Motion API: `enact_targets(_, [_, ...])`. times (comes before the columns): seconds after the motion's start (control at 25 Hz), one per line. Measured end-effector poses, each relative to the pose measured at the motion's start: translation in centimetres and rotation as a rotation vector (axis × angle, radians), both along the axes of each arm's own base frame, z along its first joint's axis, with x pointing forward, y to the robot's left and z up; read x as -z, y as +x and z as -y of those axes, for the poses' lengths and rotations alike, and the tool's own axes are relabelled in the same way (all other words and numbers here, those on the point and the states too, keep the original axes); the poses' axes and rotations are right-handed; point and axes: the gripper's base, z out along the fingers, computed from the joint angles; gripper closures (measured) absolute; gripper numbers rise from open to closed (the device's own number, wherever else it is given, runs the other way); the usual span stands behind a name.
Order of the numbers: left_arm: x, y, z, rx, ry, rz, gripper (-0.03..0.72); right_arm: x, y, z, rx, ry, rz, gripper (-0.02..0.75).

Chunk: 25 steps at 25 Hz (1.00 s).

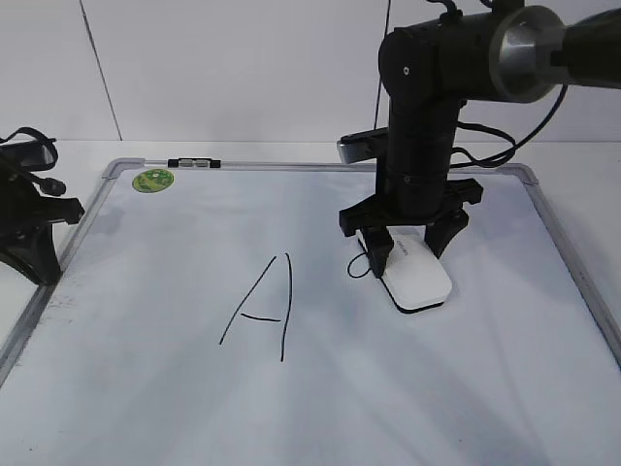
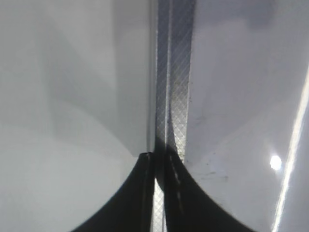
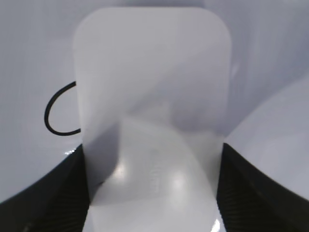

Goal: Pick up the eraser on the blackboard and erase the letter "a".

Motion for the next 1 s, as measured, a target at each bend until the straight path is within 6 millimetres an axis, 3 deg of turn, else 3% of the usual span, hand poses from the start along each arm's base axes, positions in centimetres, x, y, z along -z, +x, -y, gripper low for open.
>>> enact_targets(0.44, [0.0, 0.0, 0.0, 0.000, 0.000, 0.000, 0.671, 0.0, -0.2, -0.5, -0.026, 0.006, -0.005, 0.176])
enact_targets(1.0, [0.0, 0.0, 0.0, -0.001, -0.002, 0.000, 0.671, 0.0, -2.3, -4.3, -0.130, 0.014, -0.007, 0.176])
